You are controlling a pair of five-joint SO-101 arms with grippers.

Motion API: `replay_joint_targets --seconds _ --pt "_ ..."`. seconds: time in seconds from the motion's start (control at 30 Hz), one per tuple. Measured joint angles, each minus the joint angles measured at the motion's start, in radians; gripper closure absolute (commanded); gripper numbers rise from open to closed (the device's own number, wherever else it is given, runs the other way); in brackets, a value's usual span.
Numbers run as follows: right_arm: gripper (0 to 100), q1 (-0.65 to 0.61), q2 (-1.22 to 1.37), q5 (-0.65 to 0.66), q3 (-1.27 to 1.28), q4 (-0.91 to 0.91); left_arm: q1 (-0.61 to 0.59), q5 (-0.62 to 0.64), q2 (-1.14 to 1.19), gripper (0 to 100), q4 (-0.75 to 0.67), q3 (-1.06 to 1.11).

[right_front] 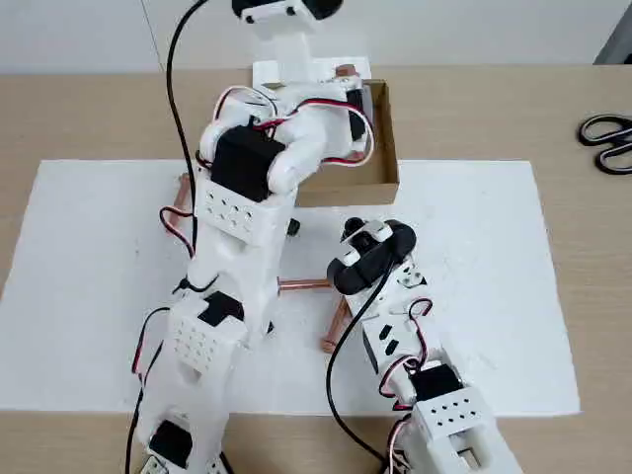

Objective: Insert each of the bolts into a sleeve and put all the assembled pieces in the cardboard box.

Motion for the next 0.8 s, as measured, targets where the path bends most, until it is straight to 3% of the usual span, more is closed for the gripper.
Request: replay_joint_targets --seconds 0.17,0.37,0.6,0.8 --pt "99.5 0.000 0.000 -0.061 0.000 0.000 -0.120 0.012 0.000 99 0.000 0.000" --pt "99.5 0.000 0.000 -0.167 0.000 0.081 -0.120 0.014 -0.184 99 0.000 0.106" --pt "99.5 0.002 0.000 -0.173 0.000 0.089 -0.068 0.046 -0.750 99 -0.005 0.790" --pt "99.5 -0.005 0.000 -0.173 0.000 0.094 -0.084 0.063 -1.086 99 -0.358 1.467"
